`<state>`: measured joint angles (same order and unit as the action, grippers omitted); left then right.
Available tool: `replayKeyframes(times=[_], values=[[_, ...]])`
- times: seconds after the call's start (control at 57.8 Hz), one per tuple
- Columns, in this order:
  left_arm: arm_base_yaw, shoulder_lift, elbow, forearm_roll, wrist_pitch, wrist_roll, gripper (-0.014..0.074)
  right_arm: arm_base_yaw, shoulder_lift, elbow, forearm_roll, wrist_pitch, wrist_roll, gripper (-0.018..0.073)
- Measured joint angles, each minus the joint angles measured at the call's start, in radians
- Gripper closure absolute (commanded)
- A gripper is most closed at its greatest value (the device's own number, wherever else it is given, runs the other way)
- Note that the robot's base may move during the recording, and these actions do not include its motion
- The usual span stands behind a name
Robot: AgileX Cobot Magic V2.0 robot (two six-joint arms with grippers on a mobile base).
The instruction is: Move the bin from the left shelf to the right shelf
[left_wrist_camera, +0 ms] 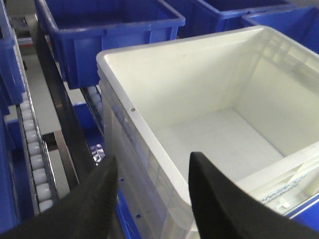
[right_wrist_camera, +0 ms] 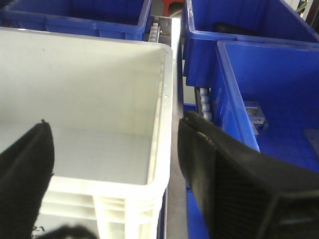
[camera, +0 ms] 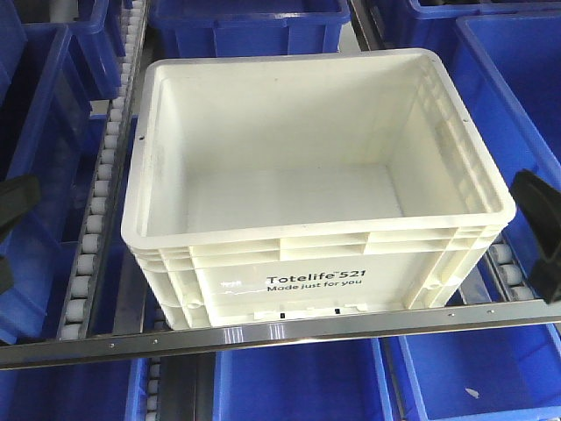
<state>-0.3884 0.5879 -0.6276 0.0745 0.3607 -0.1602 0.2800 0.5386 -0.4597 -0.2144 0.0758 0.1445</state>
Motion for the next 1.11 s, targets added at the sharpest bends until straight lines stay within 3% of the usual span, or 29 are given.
replayKeyframes(times=[0.277, 0.484, 0.622, 0.813, 1.107], values=[[0.0, -0.379, 0.225, -0.01, -0.032, 0.018, 0.0273, 0.0, -0.279, 0.19, 0.04, -0.003, 0.002, 0.006], [0.0, -0.506, 0.335, -0.012, -0.032, 0.021, 0.0273, 0.0, -0.367, 0.254, 0.08, 0.035, 0.003, 0.0083], [0.0, -0.508, 0.354, -0.012, -0.028, 0.021, 0.033, 0.0, -0.369, 0.255, 0.082, 0.055, 0.003, 0.023], [0.0, -0.508, 0.354, -0.012, -0.014, 0.021, 0.0606, 0.0, -0.369, 0.255, 0.08, 0.062, 0.003, 0.0575], [0.0, -0.508, 0.354, -0.012, -0.002, 0.023, 0.0605, 0.0, -0.369, 0.255, 0.08, 0.062, 0.003, 0.0567]])
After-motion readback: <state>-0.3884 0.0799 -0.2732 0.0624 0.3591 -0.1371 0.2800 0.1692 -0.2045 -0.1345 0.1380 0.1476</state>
